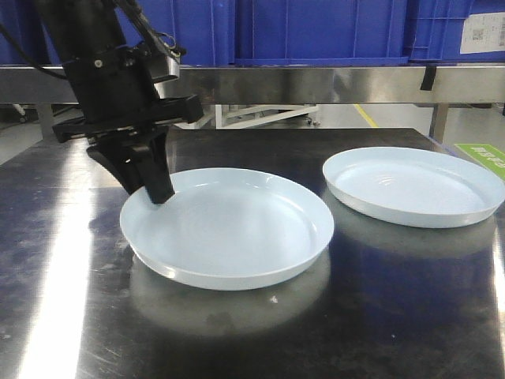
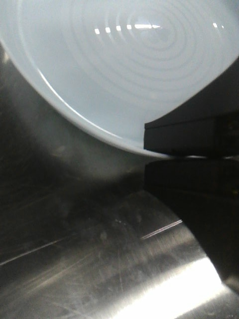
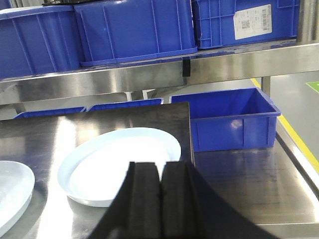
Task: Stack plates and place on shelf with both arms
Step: 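Slide the white plate with the left gripper toward the table center, then move the right gripper to grasp the rim of the other plate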
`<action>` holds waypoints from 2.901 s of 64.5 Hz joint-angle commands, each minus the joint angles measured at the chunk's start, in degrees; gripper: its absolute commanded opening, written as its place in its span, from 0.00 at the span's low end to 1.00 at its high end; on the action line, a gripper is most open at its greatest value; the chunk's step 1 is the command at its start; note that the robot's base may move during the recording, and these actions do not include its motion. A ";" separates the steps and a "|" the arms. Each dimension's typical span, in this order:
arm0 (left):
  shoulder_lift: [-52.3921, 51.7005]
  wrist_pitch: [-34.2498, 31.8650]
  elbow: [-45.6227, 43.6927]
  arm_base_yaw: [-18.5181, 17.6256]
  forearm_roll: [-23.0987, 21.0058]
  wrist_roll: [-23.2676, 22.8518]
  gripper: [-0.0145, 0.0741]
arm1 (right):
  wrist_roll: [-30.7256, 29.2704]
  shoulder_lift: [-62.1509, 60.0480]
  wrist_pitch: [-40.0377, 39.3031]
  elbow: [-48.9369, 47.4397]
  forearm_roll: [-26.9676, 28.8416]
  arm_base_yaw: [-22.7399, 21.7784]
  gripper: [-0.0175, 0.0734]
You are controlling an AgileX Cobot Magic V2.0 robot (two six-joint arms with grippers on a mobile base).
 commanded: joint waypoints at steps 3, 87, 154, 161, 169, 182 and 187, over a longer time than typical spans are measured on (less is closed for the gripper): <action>-2.92 -0.48 -1.86 -0.48 -1.25 -0.14 0.27 | -0.46 -1.22 -5.20 -0.94 -0.41 -0.39 0.25; -44.58 -9.81 11.78 13.69 7.39 -0.14 0.26 | -0.46 -1.25 -5.70 -1.00 -0.41 -0.39 0.25; -72.83 -36.88 50.95 14.96 7.20 -3.11 0.27 | -1.20 59.06 45.49 -62.65 -0.41 -0.21 0.25; -72.83 -36.88 50.95 14.96 7.20 -3.11 0.27 | -3.85 66.89 48.93 -67.25 -0.41 -0.21 0.25; -72.83 -36.88 50.95 14.96 7.20 -3.11 0.27 | -5.96 73.64 50.37 -70.73 -0.41 -0.21 0.31; -72.83 -36.88 50.95 14.96 7.16 -3.11 0.27 | -8.20 80.57 50.26 -74.20 -0.41 -0.21 0.56; -72.83 -36.88 50.95 14.96 7.16 -3.11 0.27 | -8.84 82.76 50.08 -74.66 -0.47 -0.21 0.64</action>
